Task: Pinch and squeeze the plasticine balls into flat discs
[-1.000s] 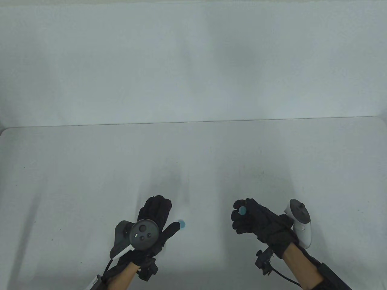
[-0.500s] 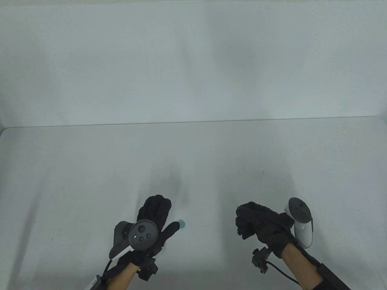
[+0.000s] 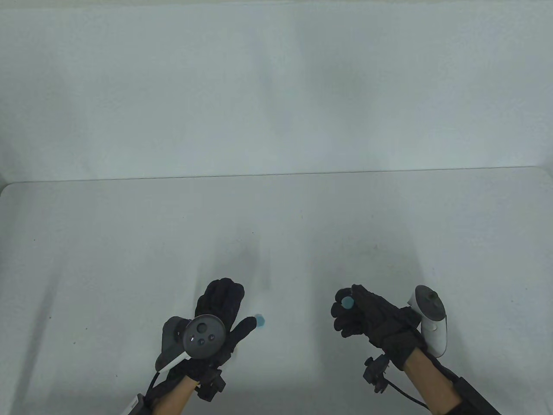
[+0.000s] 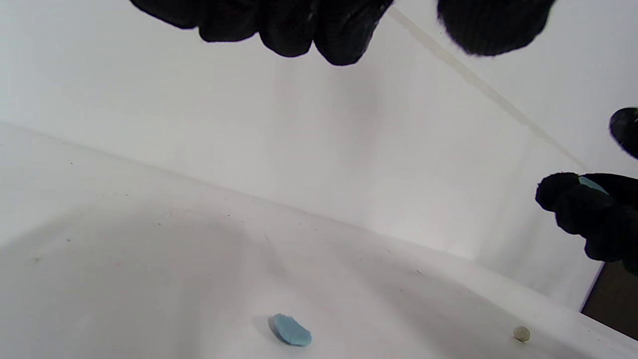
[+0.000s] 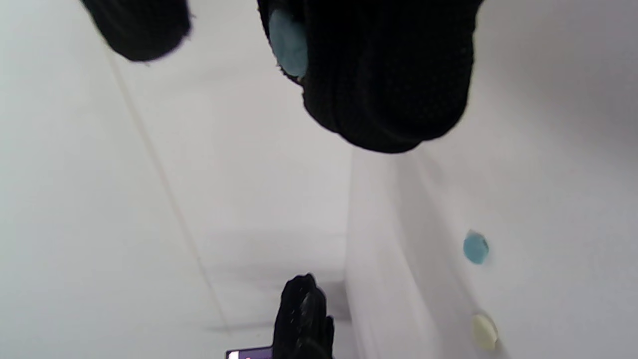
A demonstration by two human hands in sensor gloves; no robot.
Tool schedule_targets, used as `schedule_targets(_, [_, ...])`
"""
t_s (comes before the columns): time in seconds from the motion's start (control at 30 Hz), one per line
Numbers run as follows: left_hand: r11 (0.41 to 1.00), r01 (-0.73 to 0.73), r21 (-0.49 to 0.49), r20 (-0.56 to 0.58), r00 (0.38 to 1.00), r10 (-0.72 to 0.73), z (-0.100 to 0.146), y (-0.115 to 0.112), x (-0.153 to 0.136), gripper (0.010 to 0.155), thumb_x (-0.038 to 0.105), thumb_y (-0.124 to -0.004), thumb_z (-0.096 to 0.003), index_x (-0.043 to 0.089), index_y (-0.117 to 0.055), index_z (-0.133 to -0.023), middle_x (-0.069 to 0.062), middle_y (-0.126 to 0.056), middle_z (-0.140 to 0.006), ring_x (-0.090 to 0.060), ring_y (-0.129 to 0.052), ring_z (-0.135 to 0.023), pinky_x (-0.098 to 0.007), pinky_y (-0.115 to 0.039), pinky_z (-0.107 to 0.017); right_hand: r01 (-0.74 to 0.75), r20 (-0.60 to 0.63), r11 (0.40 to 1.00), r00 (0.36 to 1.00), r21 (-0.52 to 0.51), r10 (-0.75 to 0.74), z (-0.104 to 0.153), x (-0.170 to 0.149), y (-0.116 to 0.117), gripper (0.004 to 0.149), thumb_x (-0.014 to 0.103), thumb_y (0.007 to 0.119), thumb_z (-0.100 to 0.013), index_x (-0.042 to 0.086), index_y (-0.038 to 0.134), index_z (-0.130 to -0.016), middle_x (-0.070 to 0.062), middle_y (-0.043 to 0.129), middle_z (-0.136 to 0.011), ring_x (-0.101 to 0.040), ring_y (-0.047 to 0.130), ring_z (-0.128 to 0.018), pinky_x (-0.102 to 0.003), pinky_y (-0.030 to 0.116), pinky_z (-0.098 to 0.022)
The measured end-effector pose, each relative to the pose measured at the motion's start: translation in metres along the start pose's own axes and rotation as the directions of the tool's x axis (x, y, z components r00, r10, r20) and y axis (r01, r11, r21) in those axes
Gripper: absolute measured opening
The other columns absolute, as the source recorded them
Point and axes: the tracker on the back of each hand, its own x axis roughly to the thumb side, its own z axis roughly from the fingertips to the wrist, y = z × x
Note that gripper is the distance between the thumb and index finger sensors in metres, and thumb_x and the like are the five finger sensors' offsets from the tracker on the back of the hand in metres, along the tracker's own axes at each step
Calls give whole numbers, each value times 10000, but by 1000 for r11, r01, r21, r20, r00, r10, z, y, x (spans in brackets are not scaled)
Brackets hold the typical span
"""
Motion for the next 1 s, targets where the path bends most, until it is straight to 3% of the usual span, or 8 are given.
schedule_targets(0.17, [1000,-1,1,1,1000,1,-1,-1,0,778,516,-630,-547,38,-474,-1141,-286,-423,-1164,-568,-430,-1059,-635,-448,-731,-4,-12,996,1000,-90,3,2,2,-4,433,464,762,-548,110,844,-784,-49,1011,-569,-156,1071,-373,-204,975,-231])
schedule_targets(0.33, [1000,1,3,1,1000,-1,0,-1,0,778,516,-630,-547,38,-479,-1141,-284,-426,-1164,-568,-432,-1059,-635,-450,-731,-64,-1,987,998,-148,64,4,6,-3,403,438,782,-534,96,876,-725,-43,1021,-493,-130,1070,-302,-190,972,-173])
schedule_targets(0.43, [1000,6,3,2,1000,-6,0,-1,0,778,517,-630,-546,38,-481,-1141,-285,-428,-1164,-569,-433,-1058,-635,-451,-731,-63,-4,987,998,-146,63,4,4,-4,399,453,778,-535,123,875,-737,-28,1021,-514,-128,1071,-329,-192,971,-199])
schedule_targets(0.5, [1000,7,6,3,1000,-7,0,-1,0,777,516,-632,-546,36,-486,-1139,-288,-434,-1162,-572,-444,-1055,-638,-454,-729,-46,0,995,999,-93,46,3,3,-3,422,480,766,-540,129,867,-752,-19,1020,-532,-138,1069,-356,-209,966,-226])
schedule_targets(0.57, [1000,8,-1,0,1000,-8,0,-2,-1,777,515,-633,-546,36,-483,-1140,-291,-432,-1161,-574,-441,-1055,-641,-452,-728,-13,18,999,1000,-38,14,2,2,-2,654,635,645,-541,86,825,-848,-79,1006,-634,-198,1064,-440,-247,962,-288])
schedule_targets(0.67, [1000,13,1,-1,1000,-13,0,-2,-1,777,515,-633,-546,37,-485,-1140,-292,-433,-1161,-574,-443,-1054,-642,-453,-727,45,17,999,999,21,-45,1,1,-1,784,693,602,-532,42,744,-946,-145,951,-780,-295,1038,-576,-304,950,-353])
schedule_targets(1.0, [1000,14,-2,-2,1000,-14,0,-2,-2,773,513,-634,-545,37,-492,-1138,-290,-438,-1160,-574,-445,-1054,-642,-456,-726,58,12,998,998,25,-58,-2,2,0,440,437,731,-572,81,815,-816,-61,1019,-582,-173,1088,-405,-227,983,-258])
